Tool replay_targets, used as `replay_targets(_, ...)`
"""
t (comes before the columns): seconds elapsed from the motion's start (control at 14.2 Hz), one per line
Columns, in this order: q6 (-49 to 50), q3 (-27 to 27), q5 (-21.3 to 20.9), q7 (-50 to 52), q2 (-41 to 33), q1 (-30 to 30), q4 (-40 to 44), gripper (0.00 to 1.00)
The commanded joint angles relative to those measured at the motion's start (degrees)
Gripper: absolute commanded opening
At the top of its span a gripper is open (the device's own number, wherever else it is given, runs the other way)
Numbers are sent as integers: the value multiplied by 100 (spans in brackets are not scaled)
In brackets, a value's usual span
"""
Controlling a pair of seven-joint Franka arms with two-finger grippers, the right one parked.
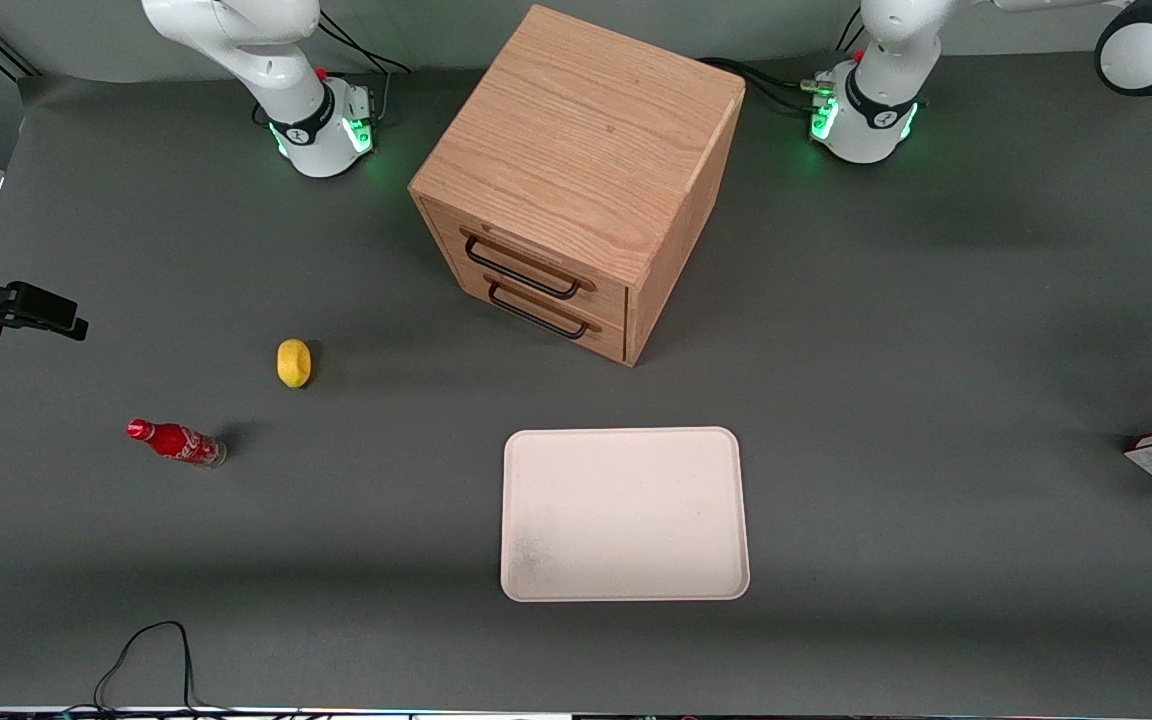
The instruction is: Place red cookie box on tray
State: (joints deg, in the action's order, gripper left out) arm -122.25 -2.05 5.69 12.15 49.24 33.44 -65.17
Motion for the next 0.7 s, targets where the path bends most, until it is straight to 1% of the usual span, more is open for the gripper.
replay_targets(0.0,-290,47,29,279,182,-74,22,100)
replay_targets(0.14,-405,56,11,279,367,-127,154,100)
replay_targets(0.28,-414,73,-7,235,402,-66,163,100)
replay_targets(0.35,-414,73,-7,235,411,-57,154,97)
replay_targets(0.42,-414,73,-7,244,420,-66,145,87)
replay_targets(0.56,-388,73,-15,235,411,-57,145,39)
replay_targets(0.63,-362,73,-15,235,394,-57,145,18)
